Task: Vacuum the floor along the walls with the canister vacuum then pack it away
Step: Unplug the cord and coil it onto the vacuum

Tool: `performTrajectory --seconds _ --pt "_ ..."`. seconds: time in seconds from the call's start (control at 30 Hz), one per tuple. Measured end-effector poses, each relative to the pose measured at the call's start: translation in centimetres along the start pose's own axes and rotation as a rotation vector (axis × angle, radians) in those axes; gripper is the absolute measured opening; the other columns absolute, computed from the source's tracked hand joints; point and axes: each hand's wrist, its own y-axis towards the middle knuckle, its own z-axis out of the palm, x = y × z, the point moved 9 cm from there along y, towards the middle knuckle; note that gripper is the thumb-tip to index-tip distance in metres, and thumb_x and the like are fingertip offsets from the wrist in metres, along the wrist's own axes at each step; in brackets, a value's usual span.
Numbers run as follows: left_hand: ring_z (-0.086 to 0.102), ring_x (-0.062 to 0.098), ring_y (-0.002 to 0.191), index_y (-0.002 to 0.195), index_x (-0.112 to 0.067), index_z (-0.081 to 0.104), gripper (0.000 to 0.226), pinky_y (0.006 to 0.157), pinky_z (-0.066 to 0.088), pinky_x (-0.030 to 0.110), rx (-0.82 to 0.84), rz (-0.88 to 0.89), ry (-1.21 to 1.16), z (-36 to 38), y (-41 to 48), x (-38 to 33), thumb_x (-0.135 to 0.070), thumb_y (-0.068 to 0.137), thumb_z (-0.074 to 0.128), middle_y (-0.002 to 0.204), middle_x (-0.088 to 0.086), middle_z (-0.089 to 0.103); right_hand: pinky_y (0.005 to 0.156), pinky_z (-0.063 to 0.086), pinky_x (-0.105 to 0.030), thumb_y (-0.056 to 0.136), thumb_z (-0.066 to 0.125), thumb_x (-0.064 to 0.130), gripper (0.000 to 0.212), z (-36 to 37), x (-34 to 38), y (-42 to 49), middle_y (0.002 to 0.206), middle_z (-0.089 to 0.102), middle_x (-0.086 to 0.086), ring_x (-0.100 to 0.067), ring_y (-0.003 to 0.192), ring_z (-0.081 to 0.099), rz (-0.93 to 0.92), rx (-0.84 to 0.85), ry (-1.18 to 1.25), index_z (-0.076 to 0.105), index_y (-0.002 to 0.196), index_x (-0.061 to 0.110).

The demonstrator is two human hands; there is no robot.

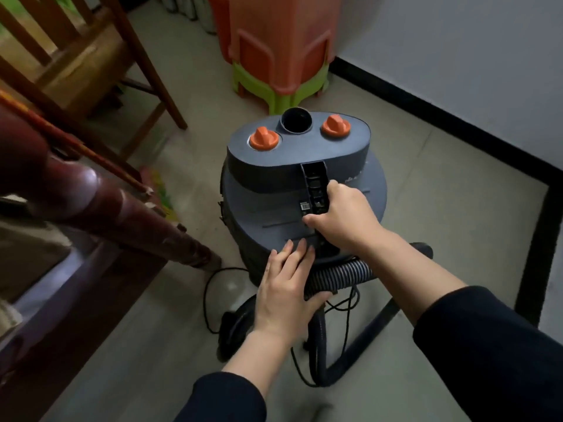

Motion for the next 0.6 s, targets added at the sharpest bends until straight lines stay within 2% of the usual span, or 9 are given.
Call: performTrajectory --seconds 0.17,0.27,0.4,0.47,0.53,0.6 --pt "0.037 0.024 0.132 0.132 -0.007 0.059 0.089 0.110 0.027 0.052 0.016 0.018 0.049 2.0 5.8 0.3 -0.036 0.055 0.092 0.136 0.008 0.059 0.069 0.039 -0.031 0.080 0.076 0.035 0.038 -2.3 0.2 6.5 0.096 0.058 -0.005 -0.025 0.089 0.055 -0.085 0.074 -0.020 0.051 0.097 0.012" --pt "0.038 0.024 0.129 0.133 -0.009 0.059 0.090 0.109 0.031 0.049 0.050 0.045 0.074 2.6 9.3 1.1 -0.036 0.054 0.093 0.135 0.007 0.059 0.070 0.041 -0.033 0.080 0.076 0.035 0.037 -3.5 0.7 9.8 0.094 0.057 -0.003 -0.024 0.089 0.055 -0.134 0.108 -0.018 0.049 0.095 0.014" --pt "0.042 0.024 0.123 0.134 -0.011 0.059 0.090 0.103 0.046 0.049 0.066 0.042 0.041 4.4 14.2 2.1 -0.037 0.055 0.092 0.133 0.006 0.060 0.083 0.050 -0.038 0.081 0.075 0.037 0.050 -5.3 1.3 14.6 0.103 0.063 -0.001 -0.023 0.098 0.059 -0.198 0.168 -0.037 0.053 0.121 0.015" --pt "0.044 0.025 0.120 0.133 -0.010 0.059 0.089 0.102 0.046 0.048 0.024 0.020 0.023 5.4 16.5 2.5 -0.038 0.055 0.092 0.132 0.008 0.061 0.079 0.048 -0.035 0.081 0.075 0.037 0.052 -6.2 1.9 17.3 0.097 0.062 0.001 -0.021 0.096 0.059 -0.233 0.188 -0.075 0.054 0.124 0.017" --pt "0.042 0.025 0.118 0.133 -0.011 0.058 0.087 0.101 0.045 0.046 0.018 -0.001 0.063 6.1 18.6 2.6 -0.041 0.057 0.090 0.132 0.007 0.060 0.073 0.045 -0.033 0.080 0.076 0.037 0.046 -6.9 2.5 19.7 0.083 0.060 0.003 -0.021 0.088 0.058 -0.257 0.206 -0.128 0.057 0.117 0.018" --pt "0.040 0.023 0.117 0.134 -0.014 0.058 0.087 0.098 0.047 0.043 0.040 -0.004 0.129 6.4 21.1 3.1 -0.045 0.059 0.088 0.134 0.005 0.059 0.073 0.045 -0.033 0.079 0.076 0.038 0.047 -7.6 3.7 22.2 0.083 0.058 0.001 -0.022 0.088 0.056 -0.273 0.222 -0.201 0.057 0.117 0.018"
